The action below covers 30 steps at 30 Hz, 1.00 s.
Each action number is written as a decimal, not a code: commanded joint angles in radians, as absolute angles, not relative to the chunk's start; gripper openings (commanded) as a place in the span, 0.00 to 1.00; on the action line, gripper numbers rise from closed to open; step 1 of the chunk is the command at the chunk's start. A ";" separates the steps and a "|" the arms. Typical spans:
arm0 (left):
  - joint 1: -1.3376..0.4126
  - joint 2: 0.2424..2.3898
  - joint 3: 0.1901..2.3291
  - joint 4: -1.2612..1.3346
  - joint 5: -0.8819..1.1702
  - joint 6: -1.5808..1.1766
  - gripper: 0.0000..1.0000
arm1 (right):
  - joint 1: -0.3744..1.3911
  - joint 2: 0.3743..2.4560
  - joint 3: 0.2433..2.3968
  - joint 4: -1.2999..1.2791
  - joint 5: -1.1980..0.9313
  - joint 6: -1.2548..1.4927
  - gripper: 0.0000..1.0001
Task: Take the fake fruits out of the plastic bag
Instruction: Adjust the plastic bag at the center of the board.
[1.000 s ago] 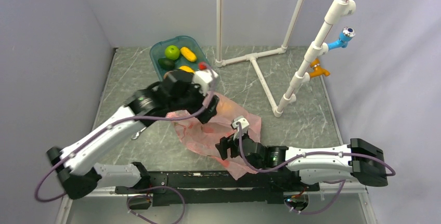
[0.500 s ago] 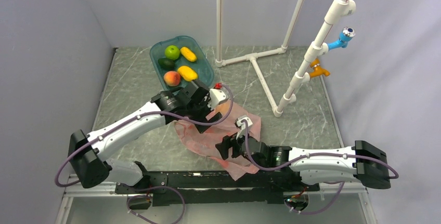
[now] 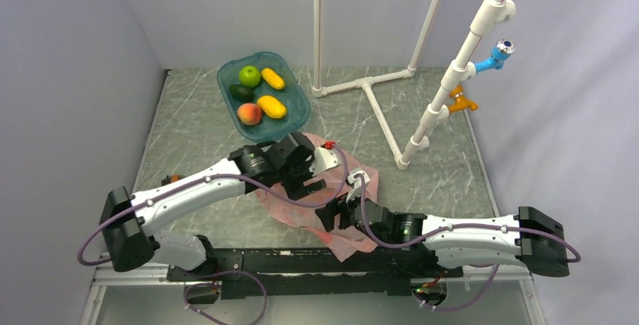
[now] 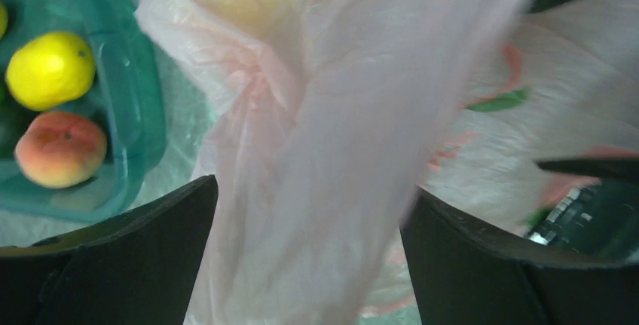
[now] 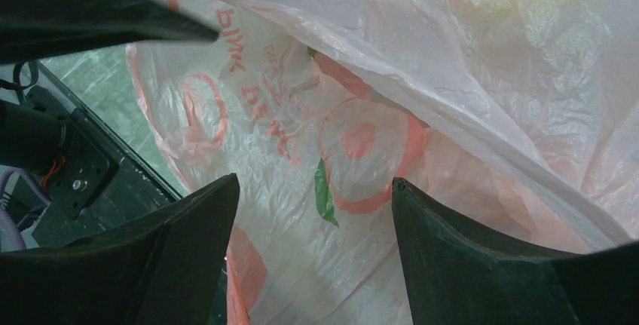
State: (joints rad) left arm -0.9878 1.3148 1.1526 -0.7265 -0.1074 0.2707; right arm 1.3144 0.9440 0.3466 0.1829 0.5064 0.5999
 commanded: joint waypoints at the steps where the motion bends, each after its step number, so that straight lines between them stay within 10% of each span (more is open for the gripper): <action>1: -0.987 1.411 1.205 -0.703 -0.386 0.279 0.83 | 1.310 0.950 0.349 0.231 0.493 0.611 0.76; 5: -0.985 1.428 1.265 -0.733 -0.385 0.176 0.31 | 1.310 0.984 0.366 0.245 0.489 0.604 0.74; 9: -0.987 1.369 1.272 -0.739 -0.237 0.023 0.00 | 1.310 1.014 0.399 0.247 0.507 0.587 0.73; 30: -1.032 0.996 1.017 -0.549 0.027 -0.483 0.00 | 1.306 1.209 0.501 0.399 0.682 0.485 0.66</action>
